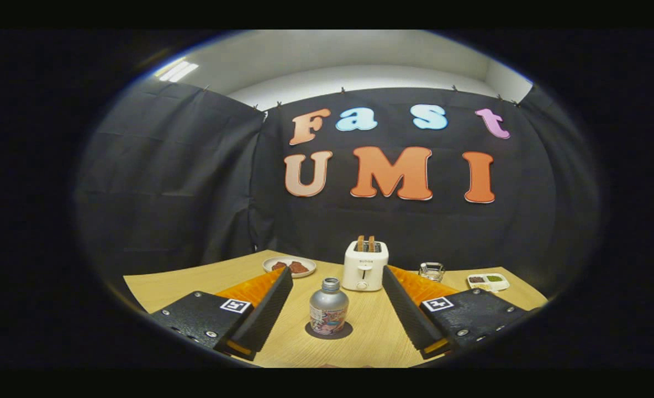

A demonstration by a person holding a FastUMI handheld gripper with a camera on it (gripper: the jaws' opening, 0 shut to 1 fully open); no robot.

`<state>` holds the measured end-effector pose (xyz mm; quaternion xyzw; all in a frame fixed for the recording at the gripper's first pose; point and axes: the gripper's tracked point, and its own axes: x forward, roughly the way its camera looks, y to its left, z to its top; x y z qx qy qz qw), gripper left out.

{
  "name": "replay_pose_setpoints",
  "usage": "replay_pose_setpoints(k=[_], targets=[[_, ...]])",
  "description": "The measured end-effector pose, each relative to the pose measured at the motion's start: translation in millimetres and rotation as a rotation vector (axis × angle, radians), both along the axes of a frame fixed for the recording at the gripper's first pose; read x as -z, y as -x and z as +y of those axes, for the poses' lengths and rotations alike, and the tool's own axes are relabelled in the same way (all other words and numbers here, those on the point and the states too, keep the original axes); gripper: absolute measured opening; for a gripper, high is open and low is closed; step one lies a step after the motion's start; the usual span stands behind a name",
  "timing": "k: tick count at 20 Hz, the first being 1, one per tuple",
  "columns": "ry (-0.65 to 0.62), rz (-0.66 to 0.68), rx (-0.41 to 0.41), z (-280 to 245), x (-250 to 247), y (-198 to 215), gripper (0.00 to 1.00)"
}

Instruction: Take the bottle from table, then pour the juice into the cup, finally place the bottle on the coaster

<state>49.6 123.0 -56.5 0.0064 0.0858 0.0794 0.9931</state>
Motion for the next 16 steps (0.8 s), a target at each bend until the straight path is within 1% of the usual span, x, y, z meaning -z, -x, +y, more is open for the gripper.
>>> replay_pose_setpoints(k=[5,8,12,16], targets=[[0.006,-0.025,0.054,-24,-20,19,0.97],[-0.007,-0.006,0.086,-35,-12,31,0.97],[-0.005,-0.028,0.143,-54,-5,37,0.97],[-0.011,-0.065,0.172,-66,-17,43,0.97]])
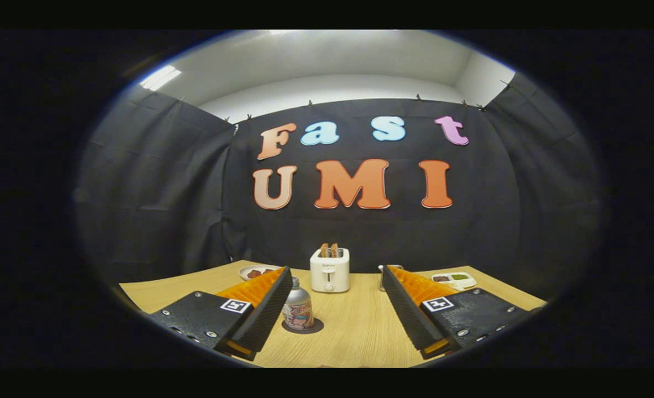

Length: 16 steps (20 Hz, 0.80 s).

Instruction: Take the bottle from table, then pour the juice into the cup, finally place the bottle on the coaster

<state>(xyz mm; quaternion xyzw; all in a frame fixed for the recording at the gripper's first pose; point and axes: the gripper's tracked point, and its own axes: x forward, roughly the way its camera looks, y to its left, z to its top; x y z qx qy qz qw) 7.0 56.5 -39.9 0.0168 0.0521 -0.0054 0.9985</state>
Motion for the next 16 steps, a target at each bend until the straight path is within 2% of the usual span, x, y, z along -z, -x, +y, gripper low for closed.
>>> replay_pose_setpoints(k=[5,16], targets=[[0.004,-0.051,0.006,-3,-11,8,0.97],[-0.002,-0.06,0.01,-8,-34,26,0.97]])
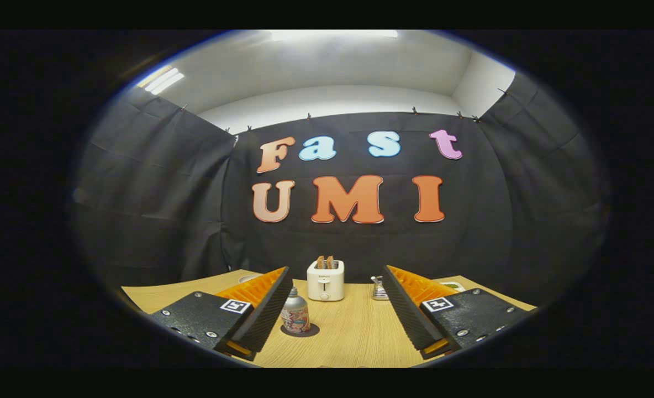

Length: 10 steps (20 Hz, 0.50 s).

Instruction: Take the bottle from table, then pour the juice into the cup, finally place the bottle on the coaster

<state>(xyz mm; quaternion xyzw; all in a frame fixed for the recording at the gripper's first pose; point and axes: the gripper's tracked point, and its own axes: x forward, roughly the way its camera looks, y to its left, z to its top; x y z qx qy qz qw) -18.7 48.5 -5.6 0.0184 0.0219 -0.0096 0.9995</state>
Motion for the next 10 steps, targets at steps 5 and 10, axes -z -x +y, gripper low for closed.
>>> replay_pose_setpoints(k=[5,10], targets=[[-0.036,-0.003,0.012,-7.0,-1.4,2.2,0.97],[-0.04,-0.003,0.005,-3.2,-3.3,-2.9,0.97]])
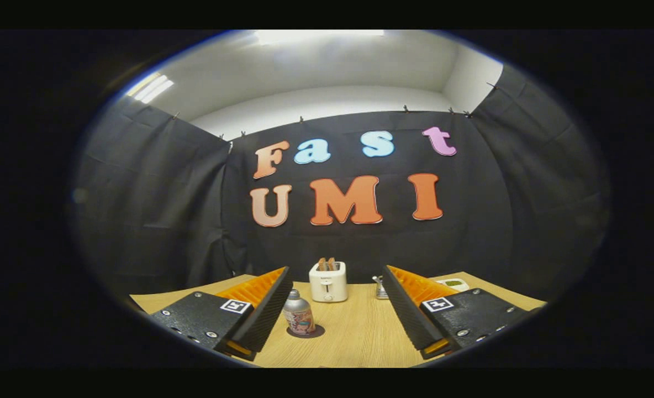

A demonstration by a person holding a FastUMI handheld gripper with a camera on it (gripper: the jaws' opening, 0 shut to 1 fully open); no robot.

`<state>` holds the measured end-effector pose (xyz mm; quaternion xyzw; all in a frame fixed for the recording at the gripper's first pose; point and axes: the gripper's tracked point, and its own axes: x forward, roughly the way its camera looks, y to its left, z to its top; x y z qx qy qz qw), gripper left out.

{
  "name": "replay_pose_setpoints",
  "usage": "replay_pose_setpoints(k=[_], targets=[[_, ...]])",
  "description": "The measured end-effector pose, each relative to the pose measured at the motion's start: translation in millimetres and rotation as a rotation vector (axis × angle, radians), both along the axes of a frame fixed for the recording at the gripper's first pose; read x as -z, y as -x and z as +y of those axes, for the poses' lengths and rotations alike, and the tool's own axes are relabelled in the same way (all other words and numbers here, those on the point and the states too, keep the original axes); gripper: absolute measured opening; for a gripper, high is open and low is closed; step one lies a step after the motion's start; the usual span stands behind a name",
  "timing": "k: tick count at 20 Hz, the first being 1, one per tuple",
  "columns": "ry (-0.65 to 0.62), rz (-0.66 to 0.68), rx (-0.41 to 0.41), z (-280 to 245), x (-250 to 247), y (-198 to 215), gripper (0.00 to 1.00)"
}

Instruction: Take the bottle from table, then pour the juice into the cup, finally place the bottle on the coaster

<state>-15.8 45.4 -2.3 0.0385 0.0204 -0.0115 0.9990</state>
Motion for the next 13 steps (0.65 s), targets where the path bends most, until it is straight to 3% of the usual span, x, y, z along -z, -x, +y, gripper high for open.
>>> replay_pose_setpoints(k=[13], targets=[[0.061,-0.044,-0.007,20,-14,-1,0.97]])
